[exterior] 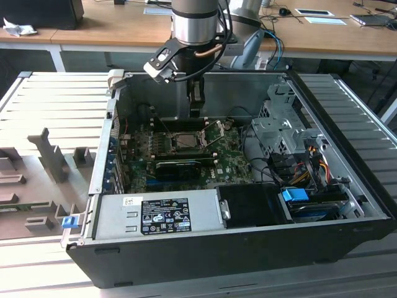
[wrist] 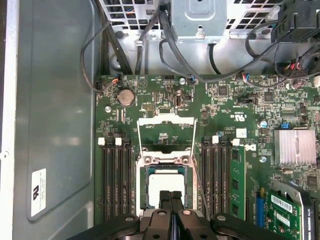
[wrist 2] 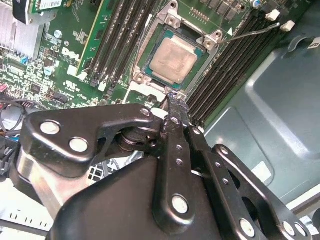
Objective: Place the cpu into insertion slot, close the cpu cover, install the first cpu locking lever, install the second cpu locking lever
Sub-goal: 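Close the cpu cover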
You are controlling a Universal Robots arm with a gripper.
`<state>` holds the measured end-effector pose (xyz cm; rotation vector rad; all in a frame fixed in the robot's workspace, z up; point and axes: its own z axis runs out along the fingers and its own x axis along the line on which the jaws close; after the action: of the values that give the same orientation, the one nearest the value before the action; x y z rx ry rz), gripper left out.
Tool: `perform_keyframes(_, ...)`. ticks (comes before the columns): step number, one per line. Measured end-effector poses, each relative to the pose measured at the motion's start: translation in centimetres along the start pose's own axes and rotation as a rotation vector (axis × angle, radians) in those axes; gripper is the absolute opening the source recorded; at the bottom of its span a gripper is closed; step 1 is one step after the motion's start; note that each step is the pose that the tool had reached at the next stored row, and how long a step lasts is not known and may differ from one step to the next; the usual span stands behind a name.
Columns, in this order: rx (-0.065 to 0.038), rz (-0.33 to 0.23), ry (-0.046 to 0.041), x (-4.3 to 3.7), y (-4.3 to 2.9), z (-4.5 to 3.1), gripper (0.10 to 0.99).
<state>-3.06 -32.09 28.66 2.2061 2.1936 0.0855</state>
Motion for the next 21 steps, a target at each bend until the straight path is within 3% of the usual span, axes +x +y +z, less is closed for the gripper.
perform_keyframes(10, 0.0, 0.0, 0.0, 0.0, 0.69, 0.04, 0.106)
perform_keyframes(21, 0.002, 0.0, 0.0, 0.02, 2.38, 0.14, 0.106)
